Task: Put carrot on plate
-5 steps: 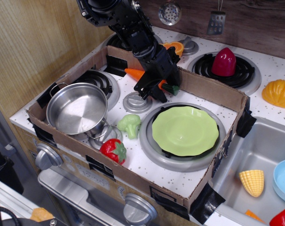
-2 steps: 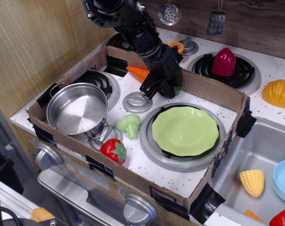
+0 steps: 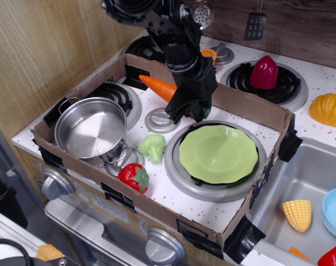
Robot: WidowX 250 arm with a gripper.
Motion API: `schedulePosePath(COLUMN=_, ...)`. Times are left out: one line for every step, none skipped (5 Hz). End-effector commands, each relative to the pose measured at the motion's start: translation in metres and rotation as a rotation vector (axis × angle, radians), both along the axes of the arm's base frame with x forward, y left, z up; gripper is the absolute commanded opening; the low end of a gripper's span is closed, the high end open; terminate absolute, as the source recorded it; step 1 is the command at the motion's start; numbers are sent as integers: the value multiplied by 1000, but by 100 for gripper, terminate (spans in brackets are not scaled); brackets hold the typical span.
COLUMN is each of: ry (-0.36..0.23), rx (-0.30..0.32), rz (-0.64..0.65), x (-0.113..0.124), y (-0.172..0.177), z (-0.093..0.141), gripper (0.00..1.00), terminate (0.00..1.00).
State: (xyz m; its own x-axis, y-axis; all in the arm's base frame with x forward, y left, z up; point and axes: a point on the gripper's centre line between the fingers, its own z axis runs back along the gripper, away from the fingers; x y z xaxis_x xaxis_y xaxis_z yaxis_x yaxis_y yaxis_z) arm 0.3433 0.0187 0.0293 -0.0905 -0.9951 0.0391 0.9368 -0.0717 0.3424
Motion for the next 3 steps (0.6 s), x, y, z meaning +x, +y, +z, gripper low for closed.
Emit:
schedulePosePath(ry=-102, rx=56, rz=153, x=-31, y=-20, z=45, gripper=0, terminate=0)
schedulePosePath(ry=-73, rx=-55, rz=237, x=-43, y=-36, z=44, gripper=0, terminate=0)
schedulePosePath(ry=-93, rx=-123, rz=278, x=-48, y=-54, z=29, gripper=0, terminate=0)
